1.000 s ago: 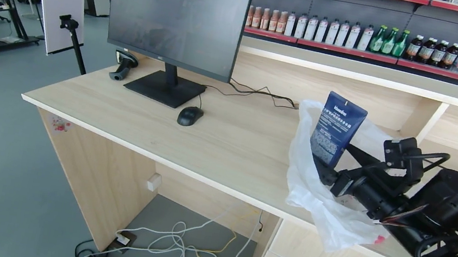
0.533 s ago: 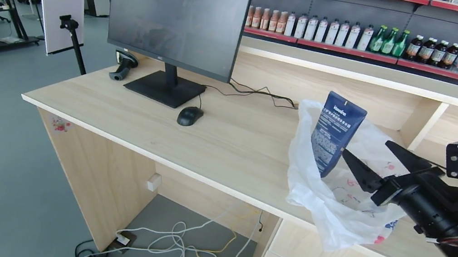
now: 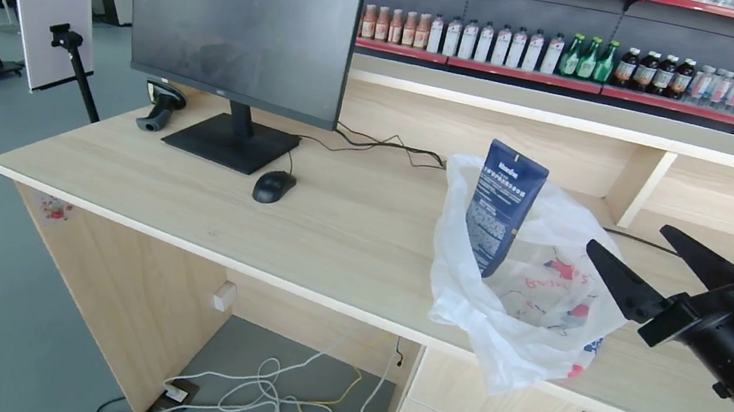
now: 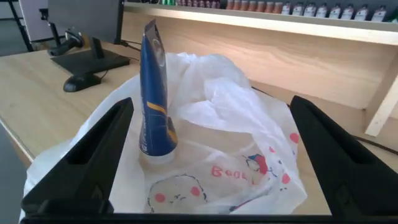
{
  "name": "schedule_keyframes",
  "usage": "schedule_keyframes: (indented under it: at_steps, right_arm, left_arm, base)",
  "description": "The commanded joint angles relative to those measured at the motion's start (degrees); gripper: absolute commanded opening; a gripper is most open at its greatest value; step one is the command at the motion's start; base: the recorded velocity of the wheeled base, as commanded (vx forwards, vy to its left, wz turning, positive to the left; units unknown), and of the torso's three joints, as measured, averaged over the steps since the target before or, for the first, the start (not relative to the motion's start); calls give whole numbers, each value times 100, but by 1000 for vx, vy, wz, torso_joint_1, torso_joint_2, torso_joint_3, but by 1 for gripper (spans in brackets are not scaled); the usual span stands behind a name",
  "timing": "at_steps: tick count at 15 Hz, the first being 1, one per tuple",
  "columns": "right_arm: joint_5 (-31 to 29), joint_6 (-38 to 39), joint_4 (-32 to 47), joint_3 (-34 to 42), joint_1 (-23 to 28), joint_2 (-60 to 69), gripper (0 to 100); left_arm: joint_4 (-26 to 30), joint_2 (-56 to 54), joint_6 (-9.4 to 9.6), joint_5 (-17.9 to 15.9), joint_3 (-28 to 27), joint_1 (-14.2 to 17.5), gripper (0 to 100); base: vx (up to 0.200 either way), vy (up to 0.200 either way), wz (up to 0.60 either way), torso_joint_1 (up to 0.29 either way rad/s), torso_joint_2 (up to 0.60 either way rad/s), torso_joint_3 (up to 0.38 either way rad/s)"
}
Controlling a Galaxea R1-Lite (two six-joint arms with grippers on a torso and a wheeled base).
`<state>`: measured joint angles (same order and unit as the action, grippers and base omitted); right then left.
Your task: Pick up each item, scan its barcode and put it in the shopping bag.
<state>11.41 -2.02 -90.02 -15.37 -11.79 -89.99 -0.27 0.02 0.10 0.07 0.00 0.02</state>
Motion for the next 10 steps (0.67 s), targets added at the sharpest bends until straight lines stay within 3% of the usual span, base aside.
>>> schedule_keyframes:
  at_steps: [1, 5, 6, 10]
  right_arm:
    - [2, 0, 2, 17, 19, 43, 100]
    - [2, 0, 2, 43, 27, 52, 100]
    - [2, 0, 2, 61, 27, 69, 100]
    - [2, -9, 2, 113, 27, 87, 100]
  left_arm:
    - [0, 6, -1, 1, 0, 6, 100]
    - [0, -2, -27, 1, 0, 6, 100]
    - [0, -2, -36, 1, 0, 6, 100]
    - [0, 6, -54, 1, 0, 6, 100]
  base:
    - [0, 0, -600, 12, 2, 2]
    - [0, 0, -600, 2, 2, 1]
    - [0, -200, -600, 2, -2, 2]
    - [0, -200, 0, 5, 4, 0]
